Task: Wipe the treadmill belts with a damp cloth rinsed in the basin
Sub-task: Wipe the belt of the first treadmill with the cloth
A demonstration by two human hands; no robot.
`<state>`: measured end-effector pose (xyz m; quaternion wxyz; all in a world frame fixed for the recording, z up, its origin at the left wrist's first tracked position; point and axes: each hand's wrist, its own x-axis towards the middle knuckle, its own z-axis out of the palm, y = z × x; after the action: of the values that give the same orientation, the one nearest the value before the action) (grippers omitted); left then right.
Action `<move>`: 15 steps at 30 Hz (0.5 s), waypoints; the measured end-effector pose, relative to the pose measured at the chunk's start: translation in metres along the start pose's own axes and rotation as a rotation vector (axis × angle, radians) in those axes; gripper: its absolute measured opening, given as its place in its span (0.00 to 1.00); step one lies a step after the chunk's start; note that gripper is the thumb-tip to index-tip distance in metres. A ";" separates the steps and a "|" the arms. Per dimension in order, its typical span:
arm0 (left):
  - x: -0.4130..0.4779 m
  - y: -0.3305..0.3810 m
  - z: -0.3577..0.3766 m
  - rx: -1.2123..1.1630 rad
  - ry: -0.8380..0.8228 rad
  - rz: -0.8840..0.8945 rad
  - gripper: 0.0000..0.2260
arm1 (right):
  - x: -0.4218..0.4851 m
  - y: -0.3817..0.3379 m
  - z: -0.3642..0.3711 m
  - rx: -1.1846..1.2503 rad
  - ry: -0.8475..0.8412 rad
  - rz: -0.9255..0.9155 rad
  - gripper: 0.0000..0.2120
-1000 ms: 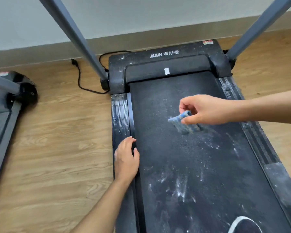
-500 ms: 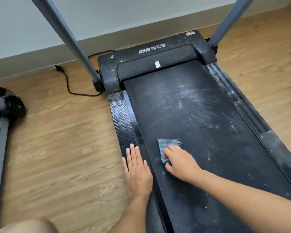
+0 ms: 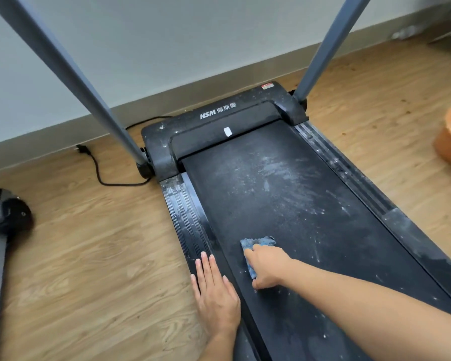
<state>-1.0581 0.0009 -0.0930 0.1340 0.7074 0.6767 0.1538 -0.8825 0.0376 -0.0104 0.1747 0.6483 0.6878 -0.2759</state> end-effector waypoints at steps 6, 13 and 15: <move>0.003 0.005 -0.003 -0.028 -0.014 -0.015 0.28 | -0.003 -0.010 -0.022 0.047 -0.115 0.065 0.23; 0.003 0.002 0.005 -0.012 -0.015 -0.014 0.29 | 0.003 -0.009 -0.019 0.169 -0.083 0.137 0.24; 0.001 0.002 0.005 0.016 -0.006 -0.005 0.29 | 0.011 -0.009 -0.013 0.099 -0.058 0.115 0.21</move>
<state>-1.0548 0.0014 -0.0966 0.1310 0.7071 0.6793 0.1460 -0.8905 0.0541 -0.0050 0.1781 0.6864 0.6294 -0.3178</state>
